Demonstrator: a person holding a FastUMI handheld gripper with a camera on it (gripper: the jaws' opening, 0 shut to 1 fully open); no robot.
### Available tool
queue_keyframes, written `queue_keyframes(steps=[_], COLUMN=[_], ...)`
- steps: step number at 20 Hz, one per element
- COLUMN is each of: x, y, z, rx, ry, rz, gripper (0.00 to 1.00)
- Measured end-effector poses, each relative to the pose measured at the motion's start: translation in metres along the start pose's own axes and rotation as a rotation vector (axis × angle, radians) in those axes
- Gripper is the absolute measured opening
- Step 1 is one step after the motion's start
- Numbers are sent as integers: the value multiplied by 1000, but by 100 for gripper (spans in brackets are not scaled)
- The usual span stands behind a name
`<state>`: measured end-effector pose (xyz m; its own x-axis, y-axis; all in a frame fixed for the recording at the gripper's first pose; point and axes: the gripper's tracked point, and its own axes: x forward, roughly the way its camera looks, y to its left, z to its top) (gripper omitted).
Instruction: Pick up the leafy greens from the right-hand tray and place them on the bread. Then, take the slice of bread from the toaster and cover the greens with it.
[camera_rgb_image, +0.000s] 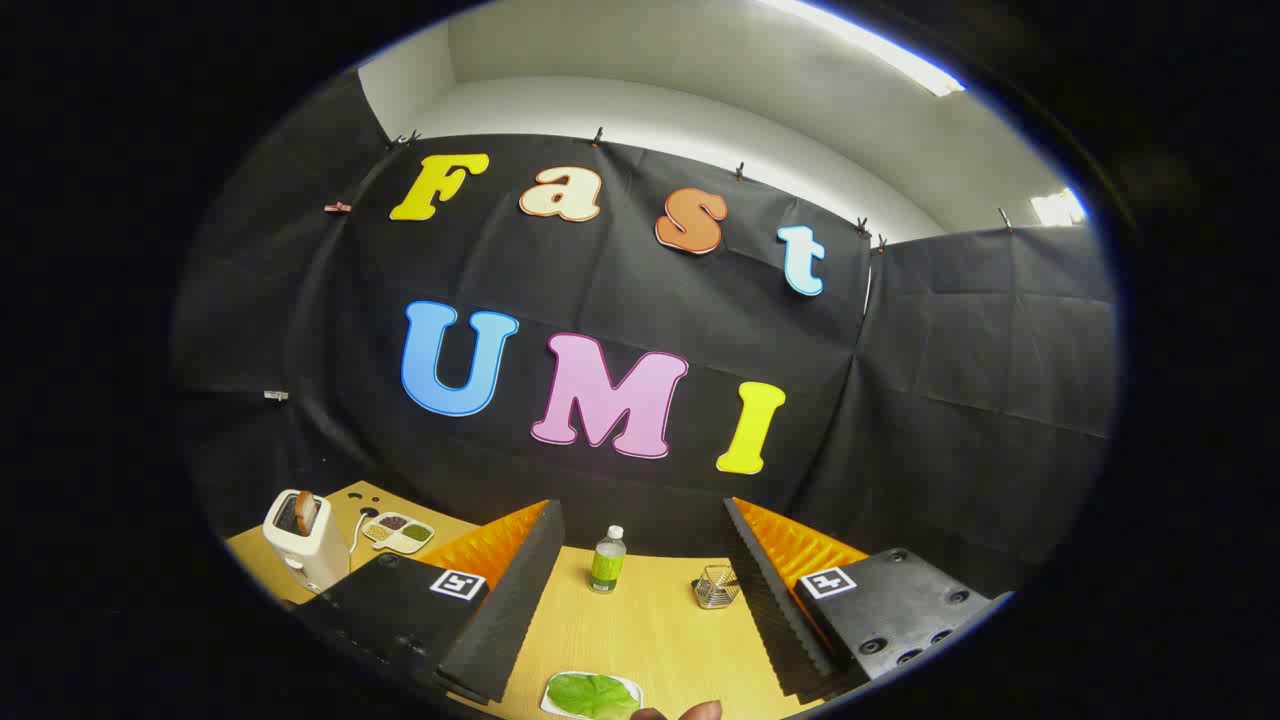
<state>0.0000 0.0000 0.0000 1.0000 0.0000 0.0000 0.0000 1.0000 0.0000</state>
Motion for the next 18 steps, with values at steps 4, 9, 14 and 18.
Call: queue_keyframes(steps=[4, 9, 14, 18], x=[-1, -1, -1, 1], y=[0, -2, 3, 5], z=[-4, -4, -2, -6], rx=[1, 5, 6, -5], ry=[14, 13, 10, 19], rz=[5, 3, 18, 27], gripper=[98, 98, 98, 98])
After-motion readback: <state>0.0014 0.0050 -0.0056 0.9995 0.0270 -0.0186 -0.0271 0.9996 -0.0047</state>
